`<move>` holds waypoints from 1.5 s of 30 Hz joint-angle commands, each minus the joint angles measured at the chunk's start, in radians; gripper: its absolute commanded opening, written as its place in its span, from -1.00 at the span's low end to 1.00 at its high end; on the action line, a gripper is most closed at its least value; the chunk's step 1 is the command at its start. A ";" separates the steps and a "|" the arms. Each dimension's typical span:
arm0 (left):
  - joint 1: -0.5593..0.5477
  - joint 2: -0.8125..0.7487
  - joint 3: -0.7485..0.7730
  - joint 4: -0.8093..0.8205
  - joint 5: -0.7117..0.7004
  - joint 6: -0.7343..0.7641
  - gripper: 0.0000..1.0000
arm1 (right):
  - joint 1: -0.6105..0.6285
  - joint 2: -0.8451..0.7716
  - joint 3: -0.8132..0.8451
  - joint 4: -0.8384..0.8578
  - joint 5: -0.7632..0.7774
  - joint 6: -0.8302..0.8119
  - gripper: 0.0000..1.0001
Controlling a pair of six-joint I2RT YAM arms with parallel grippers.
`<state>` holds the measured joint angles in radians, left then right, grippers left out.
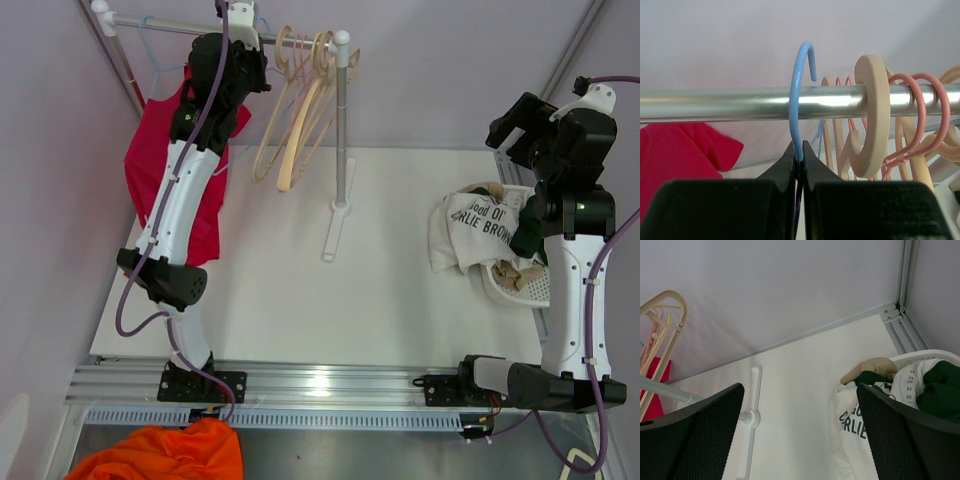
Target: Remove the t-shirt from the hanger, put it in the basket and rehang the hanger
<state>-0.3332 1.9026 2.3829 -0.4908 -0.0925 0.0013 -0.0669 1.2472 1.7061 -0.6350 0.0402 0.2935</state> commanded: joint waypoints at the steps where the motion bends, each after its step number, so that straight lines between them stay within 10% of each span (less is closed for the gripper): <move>1: 0.008 0.006 0.052 0.058 0.016 0.009 -0.99 | 0.010 -0.025 0.024 0.008 -0.005 -0.019 0.99; 25: 0.035 -0.167 -0.065 0.026 -0.007 0.014 -0.49 | 0.045 0.023 0.053 0.052 -0.028 0.004 0.99; 45: 0.430 -0.241 -0.137 -0.087 0.172 -0.146 0.72 | 0.116 0.205 0.325 -0.002 -0.072 -0.001 0.99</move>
<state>0.0841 1.6241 2.2215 -0.5312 0.0193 -0.1204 0.0441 1.4422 1.9938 -0.6361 -0.0170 0.2955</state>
